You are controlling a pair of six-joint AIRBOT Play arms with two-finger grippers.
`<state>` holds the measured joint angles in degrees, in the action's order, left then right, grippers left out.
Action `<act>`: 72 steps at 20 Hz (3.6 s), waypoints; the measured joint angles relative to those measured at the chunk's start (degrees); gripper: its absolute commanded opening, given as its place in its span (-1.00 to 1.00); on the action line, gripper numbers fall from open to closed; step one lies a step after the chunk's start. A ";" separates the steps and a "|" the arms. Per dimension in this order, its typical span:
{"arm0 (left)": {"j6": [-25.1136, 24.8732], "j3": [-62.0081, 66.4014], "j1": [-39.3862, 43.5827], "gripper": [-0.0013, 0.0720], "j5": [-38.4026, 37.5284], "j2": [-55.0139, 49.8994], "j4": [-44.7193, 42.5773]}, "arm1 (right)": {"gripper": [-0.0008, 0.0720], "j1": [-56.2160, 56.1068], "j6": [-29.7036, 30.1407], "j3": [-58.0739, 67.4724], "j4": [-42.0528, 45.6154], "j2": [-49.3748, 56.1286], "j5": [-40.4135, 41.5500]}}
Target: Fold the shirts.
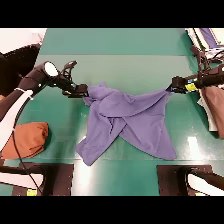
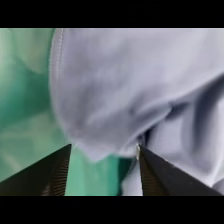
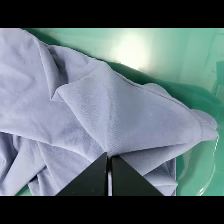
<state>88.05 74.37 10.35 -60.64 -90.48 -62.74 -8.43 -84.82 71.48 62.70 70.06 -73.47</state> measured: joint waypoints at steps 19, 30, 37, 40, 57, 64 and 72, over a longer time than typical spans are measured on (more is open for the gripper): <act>0.02 13.18 -1.88 -0.90 4.17 21.73 -8.52 | -0.93 1.09 3.76 22.08 0.59 -5.29 -1.33; 0.35 34.36 -2.10 -0.91 3.15 47.52 -13.94 | -0.94 1.31 4.31 41.51 7.08 -20.31 -2.43; 0.28 37.97 -2.12 -0.90 -0.52 46.12 -13.92 | -0.94 1.31 3.91 44.76 7.96 -17.16 -5.16; -0.87 37.79 -2.12 -0.90 -7.15 38.80 -15.50 | -0.94 1.33 2.64 41.20 8.04 -11.34 -7.10; -1.86 20.22 -6.54 0.40 -9.07 -3.13 -16.24 | 0.08 0.31 2.73 32.76 2.89 27.98 -2.21; -6.25 11.98 -11.13 0.40 -18.43 6.78 -14.82 | 0.08 2.05 3.93 27.12 -1.75 21.59 -10.23; -5.75 -23.23 -12.46 0.40 -9.81 23.34 -9.18 | 0.08 2.56 4.31 7.34 -3.15 3.96 -10.69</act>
<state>82.30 51.13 -2.11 -70.46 -67.13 -71.92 -5.87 -80.51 78.83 59.55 74.02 -84.16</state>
